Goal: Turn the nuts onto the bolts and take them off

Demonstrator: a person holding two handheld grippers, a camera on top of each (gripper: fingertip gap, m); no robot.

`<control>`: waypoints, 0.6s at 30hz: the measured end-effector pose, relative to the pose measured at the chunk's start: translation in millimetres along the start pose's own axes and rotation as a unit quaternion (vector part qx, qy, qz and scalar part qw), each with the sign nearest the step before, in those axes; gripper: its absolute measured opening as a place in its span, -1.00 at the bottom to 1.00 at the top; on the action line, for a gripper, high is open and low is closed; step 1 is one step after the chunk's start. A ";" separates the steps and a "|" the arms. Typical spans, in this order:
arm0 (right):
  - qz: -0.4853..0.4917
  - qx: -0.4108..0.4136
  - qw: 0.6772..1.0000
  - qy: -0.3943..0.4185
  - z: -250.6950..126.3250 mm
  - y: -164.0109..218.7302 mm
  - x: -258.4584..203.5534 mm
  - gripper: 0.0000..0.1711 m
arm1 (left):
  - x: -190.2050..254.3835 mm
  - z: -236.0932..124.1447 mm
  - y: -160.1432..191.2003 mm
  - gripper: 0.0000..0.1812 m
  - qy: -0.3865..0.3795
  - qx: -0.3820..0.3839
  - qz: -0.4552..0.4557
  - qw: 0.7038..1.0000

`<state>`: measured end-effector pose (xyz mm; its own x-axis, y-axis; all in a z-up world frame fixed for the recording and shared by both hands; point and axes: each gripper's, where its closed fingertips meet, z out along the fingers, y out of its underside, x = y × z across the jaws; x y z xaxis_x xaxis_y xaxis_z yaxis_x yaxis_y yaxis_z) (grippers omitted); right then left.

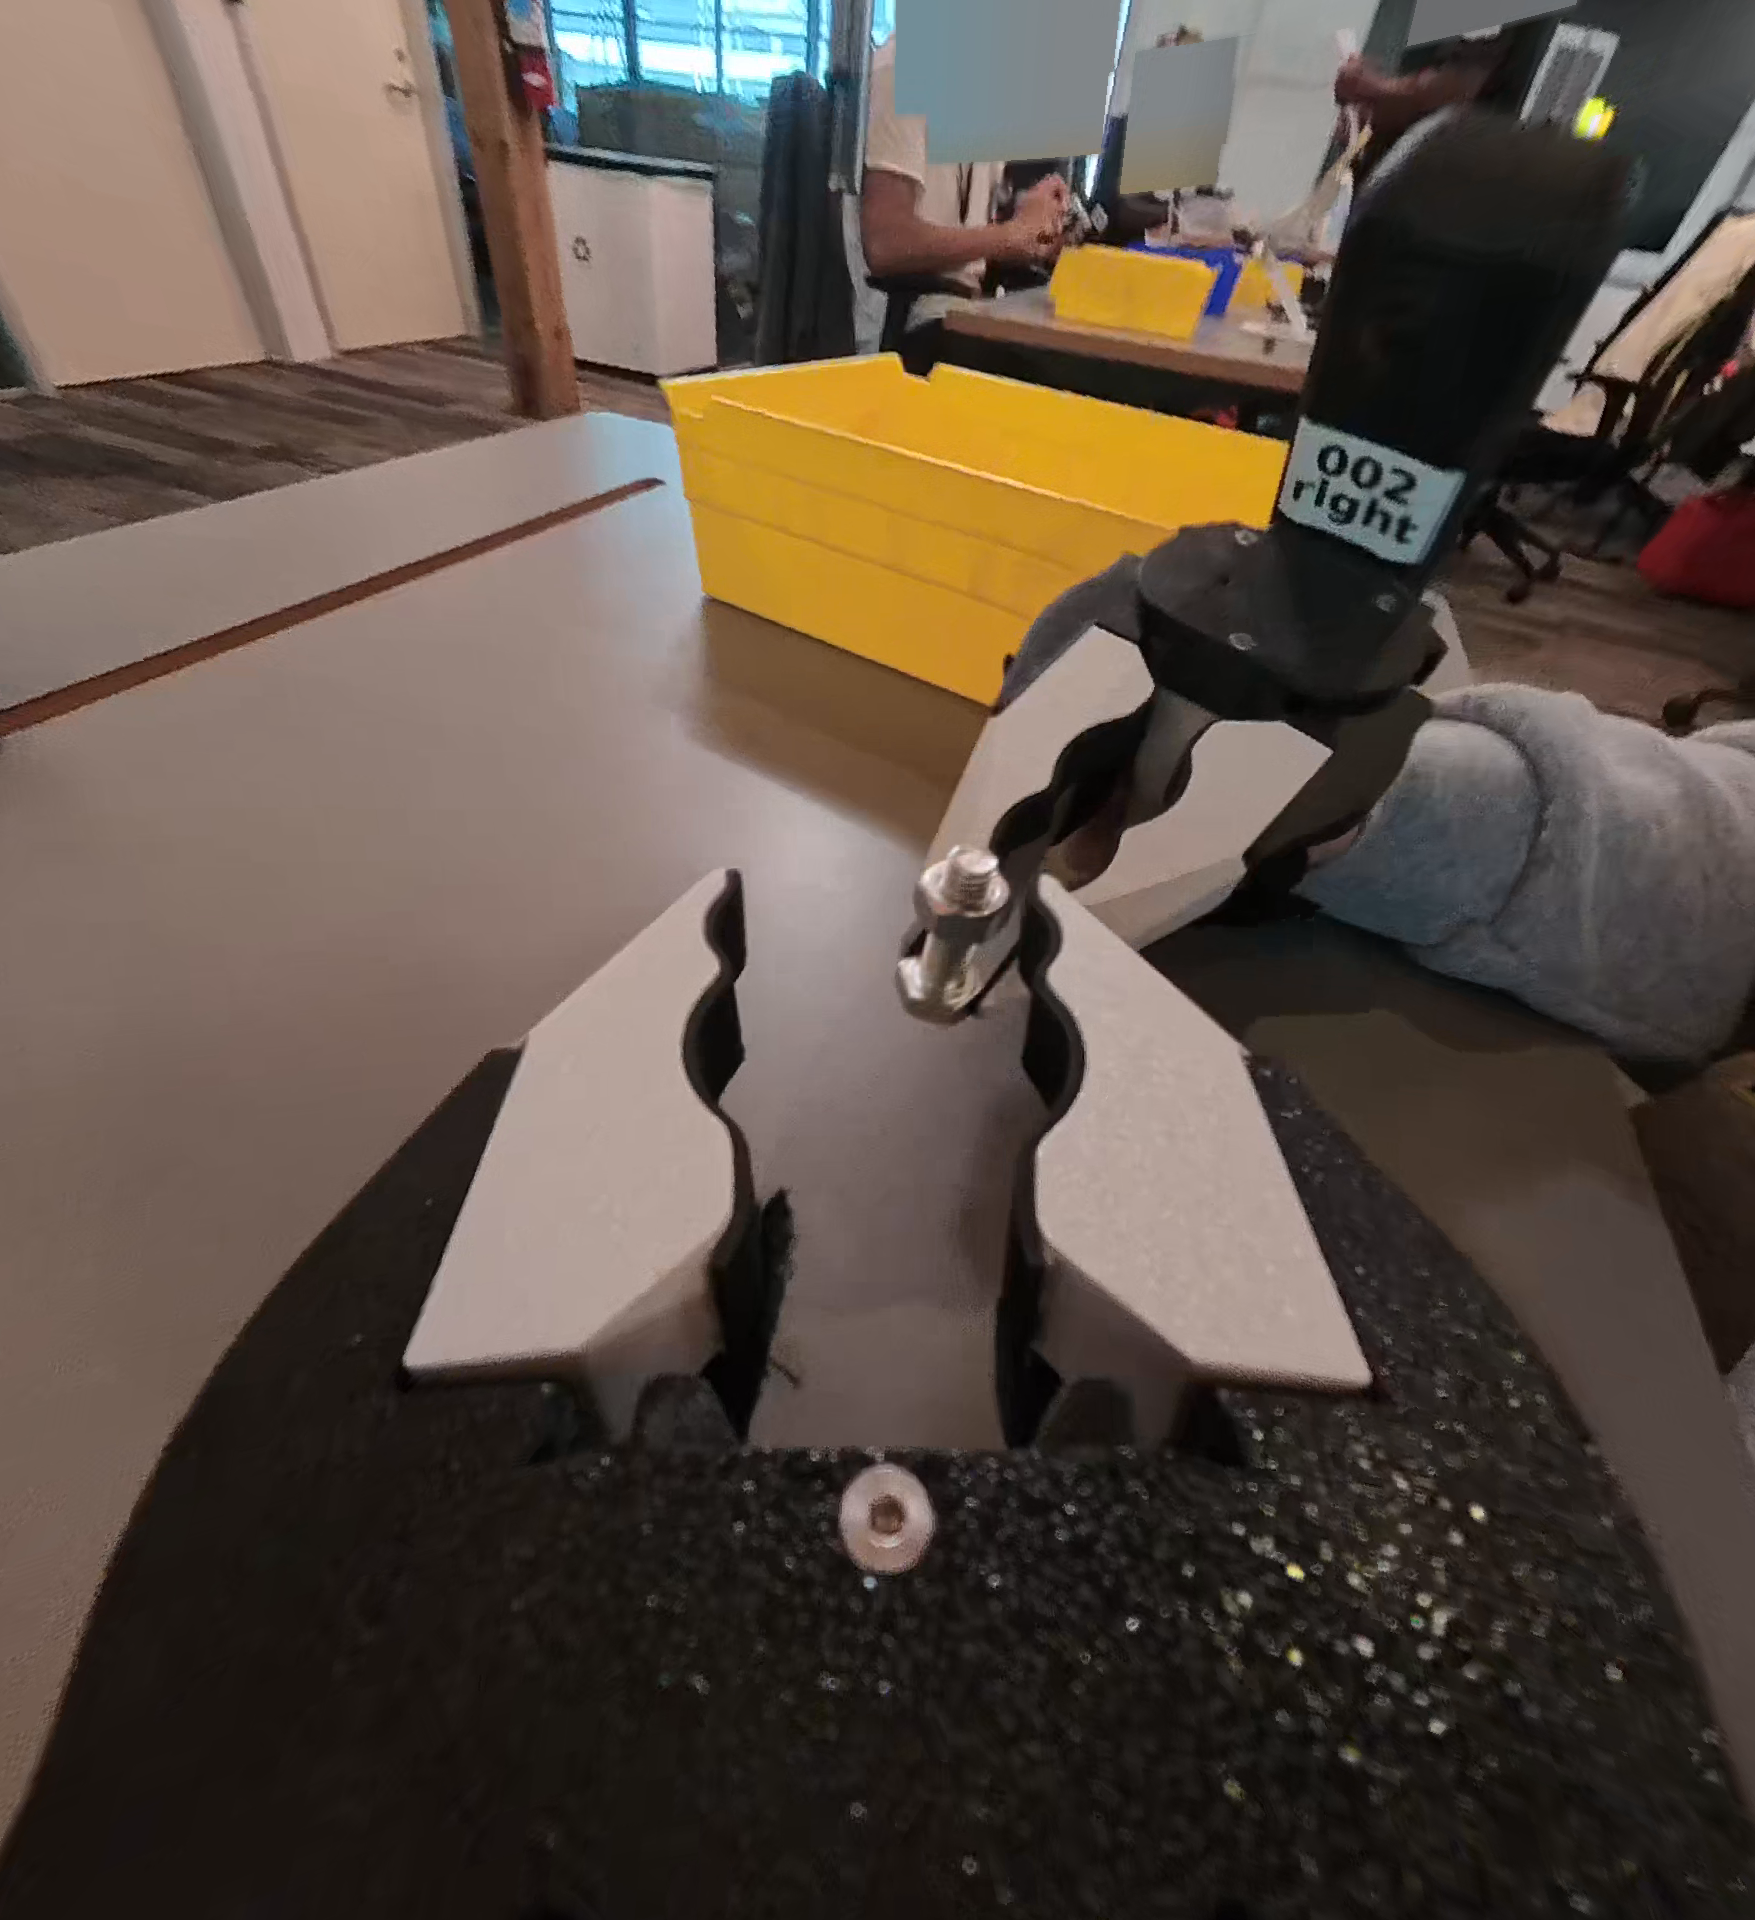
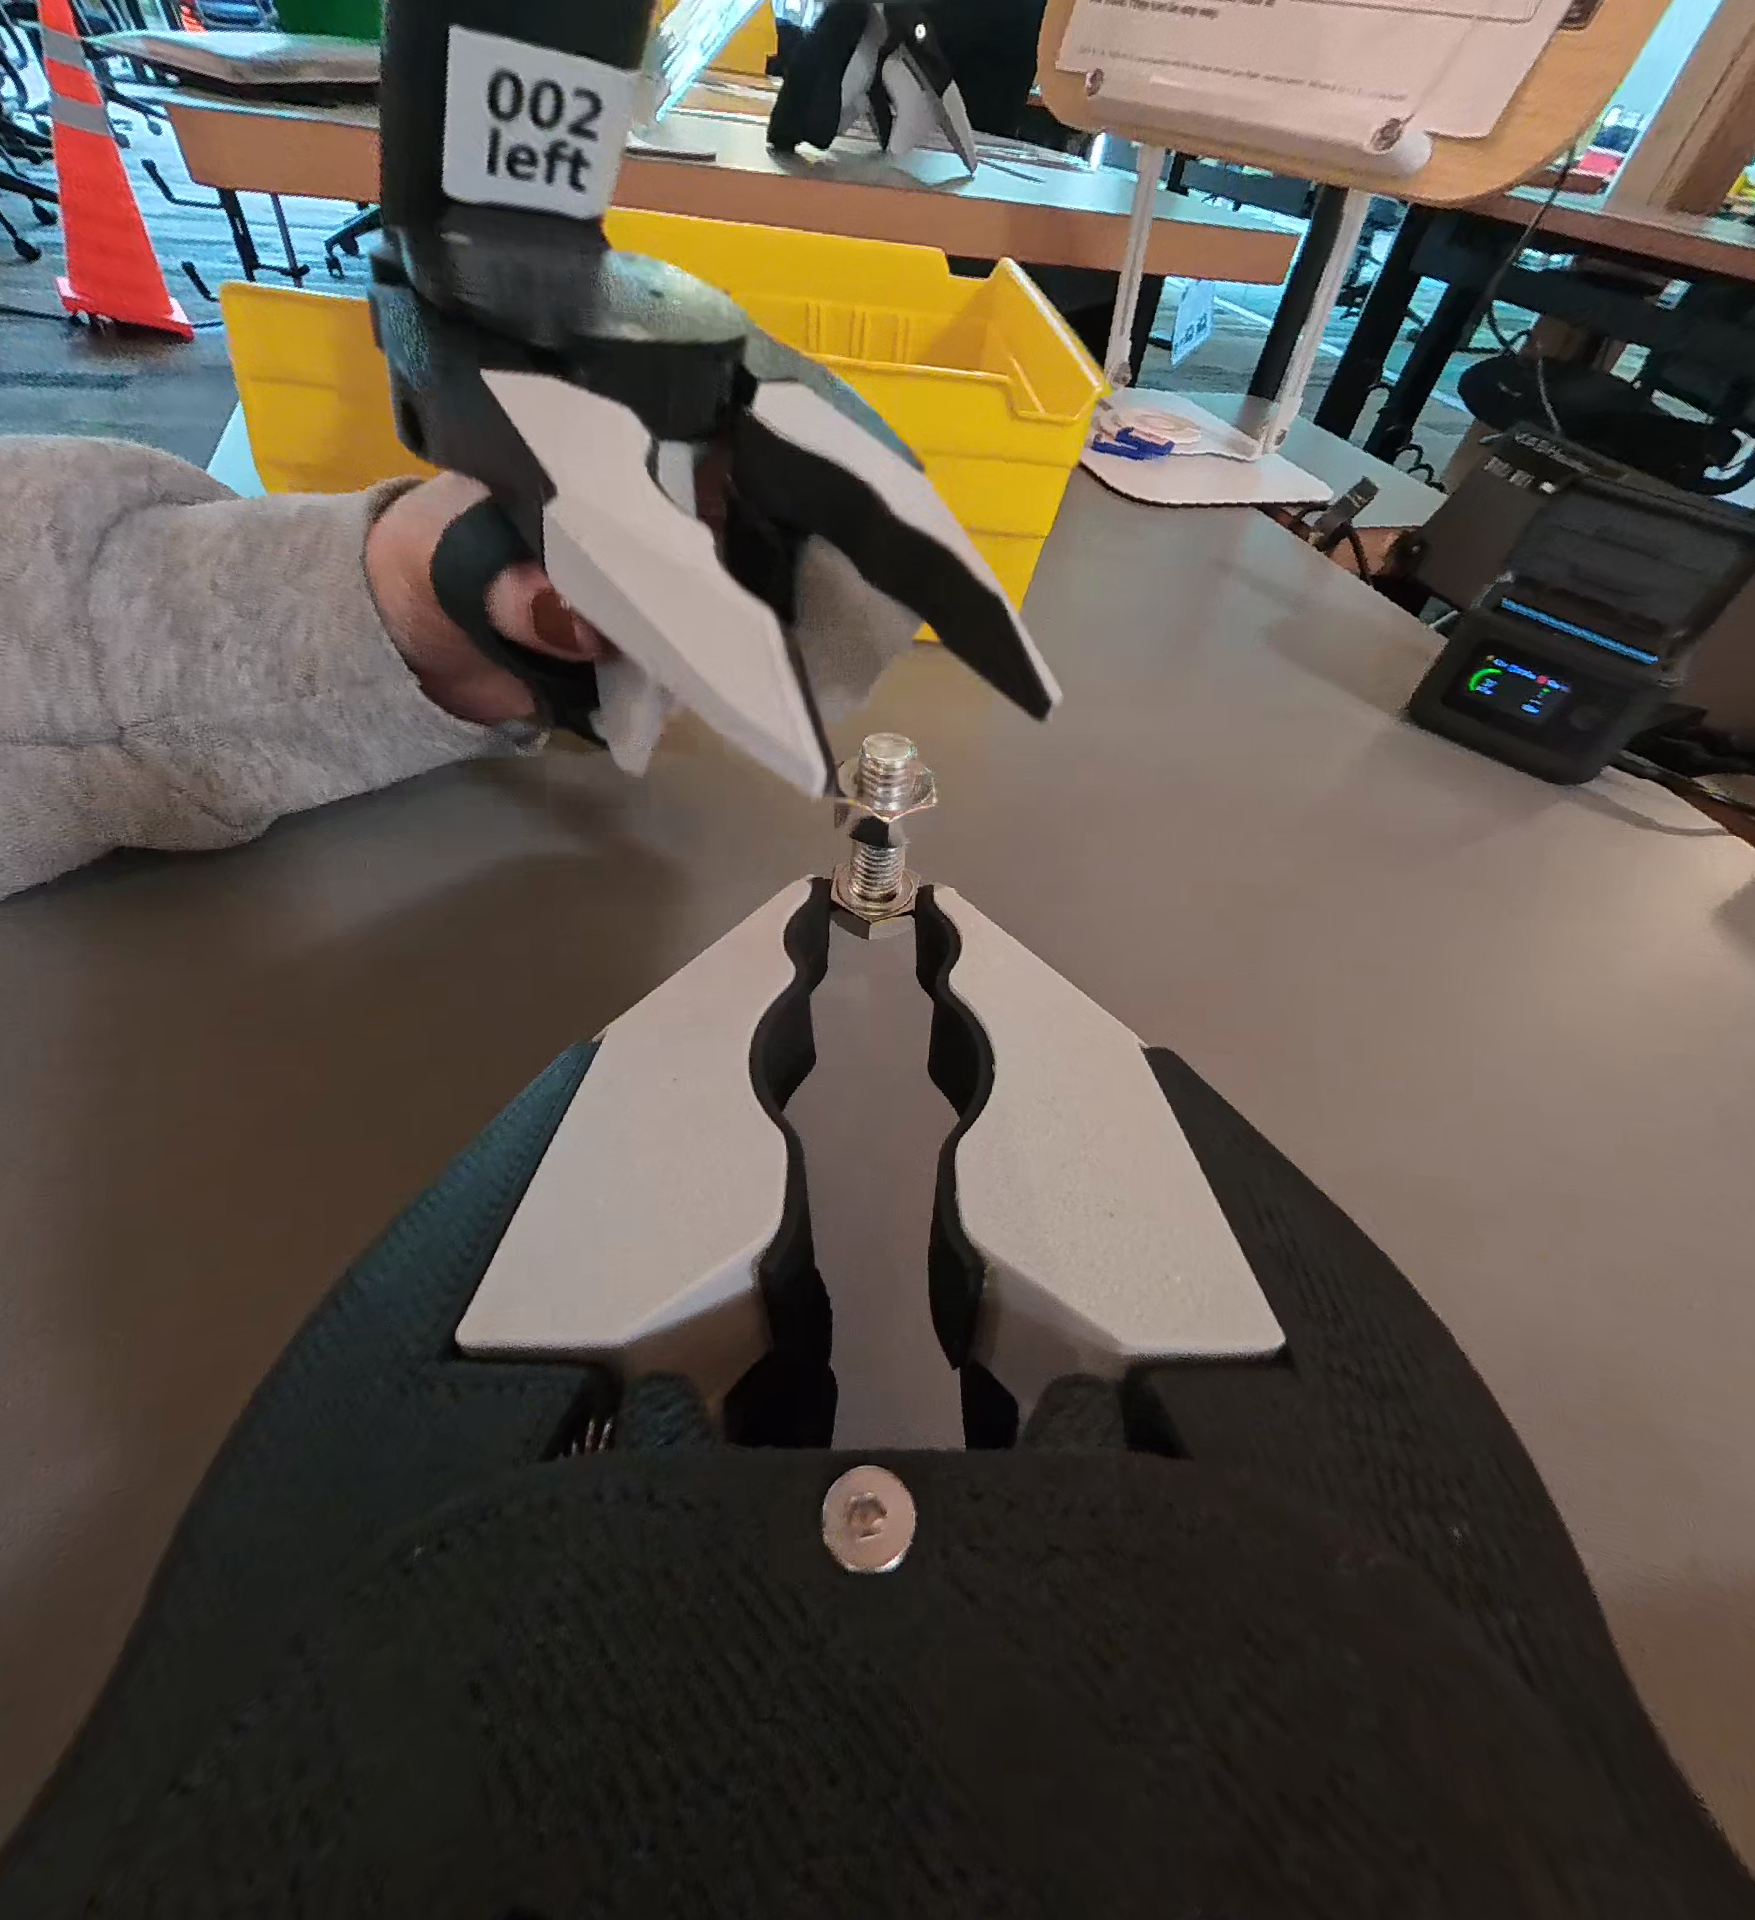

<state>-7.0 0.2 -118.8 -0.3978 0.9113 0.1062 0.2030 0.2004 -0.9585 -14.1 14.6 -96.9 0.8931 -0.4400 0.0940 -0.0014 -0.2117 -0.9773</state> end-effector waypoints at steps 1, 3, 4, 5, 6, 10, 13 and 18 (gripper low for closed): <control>-0.002 -0.001 1.000 -0.002 0.6 0.2 -1.5 -0.82 | 3.6 5.1 1.8 -0.44 0.005 -0.007 0.005 1.000; -0.006 0.001 1.000 -0.006 1.1 -0.7 -3.7 -0.82 | 2.0 9.4 7.1 -0.44 -0.002 -0.026 0.011 1.000; -0.008 0.000 1.000 -0.006 0.8 -0.4 -4.0 -0.82 | -0.2 6.8 7.1 -0.41 -0.005 -0.026 0.011 1.000; -0.010 0.001 1.000 -0.004 0.4 -0.8 -3.5 -0.82 | -4.2 2.2 6.8 -0.39 -0.011 -0.024 0.007 1.000; -0.008 0.004 1.000 -0.002 -0.6 -2.0 -2.2 -0.82 | -8.1 -3.4 6.4 -0.36 -0.016 -0.019 0.001 1.000; -0.002 0.005 1.000 0.006 -4.1 -1.4 3.9 -0.82 | -25.5 -25.8 -3.1 -0.42 -0.046 0.016 -0.016 0.999; -0.003 0.004 1.000 0.001 -1.9 -1.4 1.3 -0.82 | -9.1 -18.3 -8.7 -0.41 0.000 0.032 -0.019 0.999; -0.007 0.007 1.000 -0.010 1.2 -2.3 -4.6 -0.82 | 6.5 7.4 0.9 -0.41 0.018 -0.004 -0.003 1.000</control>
<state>-6.7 -4.9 -117.4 -0.4188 0.9009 0.1141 0.1851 0.2077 -0.9605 -4.9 17.9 -98.6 0.8760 -0.4704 0.1064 -0.0008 -0.2220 -0.9751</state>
